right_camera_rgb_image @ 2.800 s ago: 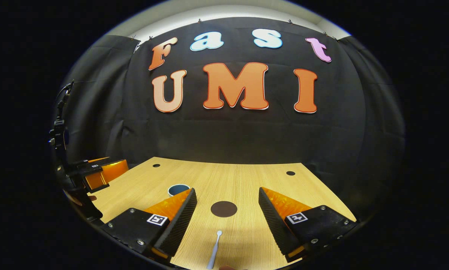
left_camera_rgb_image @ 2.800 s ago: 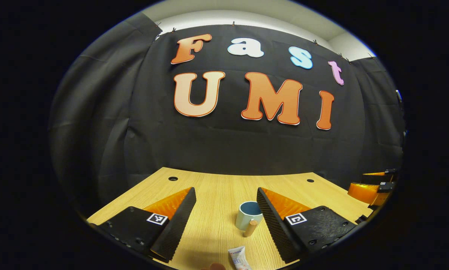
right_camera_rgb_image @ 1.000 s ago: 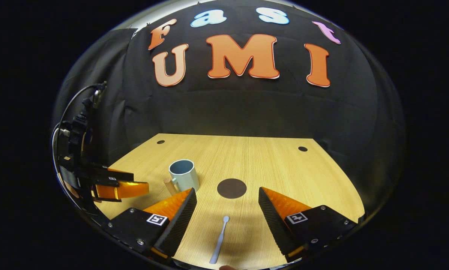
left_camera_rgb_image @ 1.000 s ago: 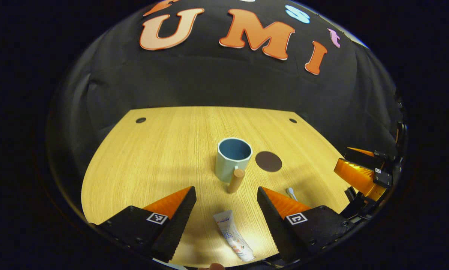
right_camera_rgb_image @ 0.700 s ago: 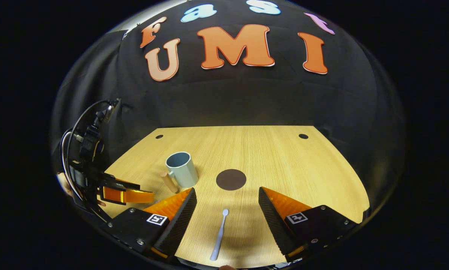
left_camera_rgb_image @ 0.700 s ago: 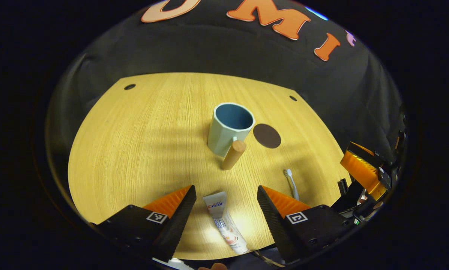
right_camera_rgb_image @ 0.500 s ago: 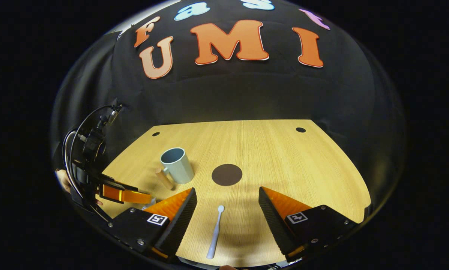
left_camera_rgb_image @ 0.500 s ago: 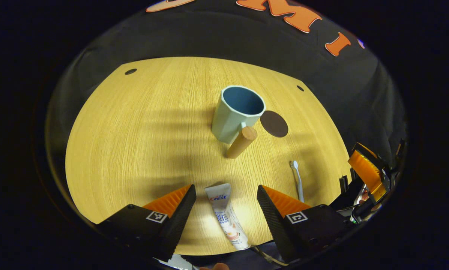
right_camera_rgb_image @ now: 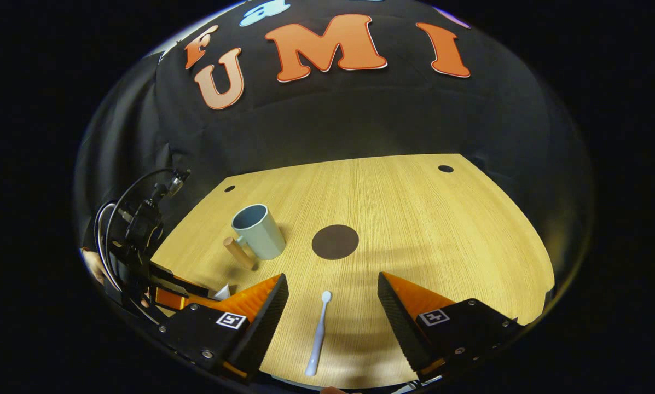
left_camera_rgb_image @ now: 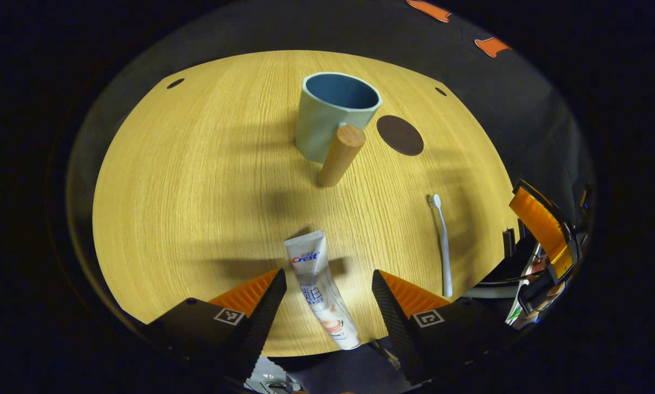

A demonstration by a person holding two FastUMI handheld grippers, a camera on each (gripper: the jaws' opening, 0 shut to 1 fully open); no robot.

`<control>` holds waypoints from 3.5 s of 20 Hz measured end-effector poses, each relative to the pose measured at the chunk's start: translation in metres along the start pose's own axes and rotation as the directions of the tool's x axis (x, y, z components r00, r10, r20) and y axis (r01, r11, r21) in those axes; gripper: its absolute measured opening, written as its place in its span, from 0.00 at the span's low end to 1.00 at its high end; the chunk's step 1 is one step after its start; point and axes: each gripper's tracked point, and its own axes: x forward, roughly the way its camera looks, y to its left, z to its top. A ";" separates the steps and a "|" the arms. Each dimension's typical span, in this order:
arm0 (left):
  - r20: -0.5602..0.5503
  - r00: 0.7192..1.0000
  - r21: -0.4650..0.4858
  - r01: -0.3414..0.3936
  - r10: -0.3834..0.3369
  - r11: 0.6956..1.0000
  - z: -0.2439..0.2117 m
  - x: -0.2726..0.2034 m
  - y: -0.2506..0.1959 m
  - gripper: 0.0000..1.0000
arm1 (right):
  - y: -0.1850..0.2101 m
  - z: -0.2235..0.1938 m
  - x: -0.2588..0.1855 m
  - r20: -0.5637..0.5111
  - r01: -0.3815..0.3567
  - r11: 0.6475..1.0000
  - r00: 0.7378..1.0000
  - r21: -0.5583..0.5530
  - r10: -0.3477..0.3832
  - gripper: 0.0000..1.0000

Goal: Put the toothbrush and toothpaste on the desktop into the cup, then pick up the cup and place it on the coaster on the desktop.

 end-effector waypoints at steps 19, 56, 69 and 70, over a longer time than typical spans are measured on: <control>-0.006 0.999 0.020 -0.050 0.050 0.999 -0.011 0.004 0.026 0.05 | -0.010 -0.015 0.003 -0.070 0.055 0.998 0.996 -0.027 -0.056 0.98; 0.255 0.960 0.125 0.086 -0.116 0.988 0.020 -0.046 0.043 0.05 | 0.017 -0.102 0.066 -0.507 0.102 0.991 0.852 -0.088 -0.132 0.02; 0.409 0.910 0.119 0.011 -0.059 0.993 0.079 -0.070 0.042 0.00 | 0.021 -0.066 0.043 -0.374 0.041 0.984 0.921 -0.172 -0.104 0.01; 0.441 0.896 0.124 0.000 -0.055 0.992 0.093 -0.080 0.041 0.05 | 0.024 -0.067 0.041 -0.369 0.031 0.983 0.924 -0.180 -0.097 0.00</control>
